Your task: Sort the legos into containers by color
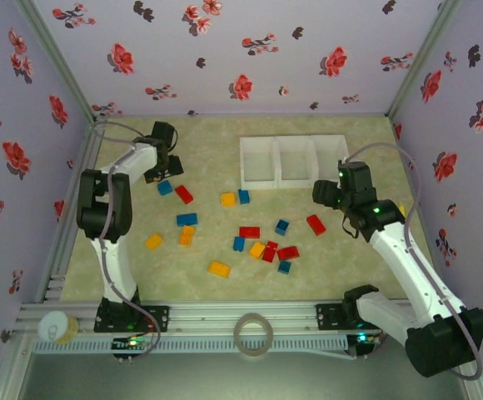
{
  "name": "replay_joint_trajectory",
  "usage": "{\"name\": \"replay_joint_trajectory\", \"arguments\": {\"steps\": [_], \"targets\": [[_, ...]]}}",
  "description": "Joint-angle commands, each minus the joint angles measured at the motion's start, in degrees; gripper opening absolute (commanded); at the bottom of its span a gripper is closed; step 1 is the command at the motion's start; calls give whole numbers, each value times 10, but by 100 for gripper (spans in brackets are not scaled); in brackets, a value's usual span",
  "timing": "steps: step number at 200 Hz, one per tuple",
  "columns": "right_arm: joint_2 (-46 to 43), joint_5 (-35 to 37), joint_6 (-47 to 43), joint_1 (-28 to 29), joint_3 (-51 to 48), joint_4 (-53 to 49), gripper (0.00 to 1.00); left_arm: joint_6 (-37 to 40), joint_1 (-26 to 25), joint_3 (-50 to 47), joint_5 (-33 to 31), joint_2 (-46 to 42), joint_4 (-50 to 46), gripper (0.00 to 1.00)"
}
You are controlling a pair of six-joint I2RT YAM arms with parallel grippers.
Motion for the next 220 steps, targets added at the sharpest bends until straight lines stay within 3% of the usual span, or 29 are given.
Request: {"name": "replay_joint_trajectory", "arguments": {"steps": [1,45,100,170,220], "targets": [[-2,0,13,5,0,-15,79,14,4,21,4,13,-6,74],[-7,2,12,7,0,-22,79,26,12,25,-11,12,-17,85],[-18,0,11,8,-6,-25,80,43,30,42,-23,30,-46,87],[-12,-2,9,9,-6,-20,80,46,31,60,-19,57,-54,85],[-12,-1,8,9,-6,-21,80,54,33,102,-21,93,-61,74]]}}
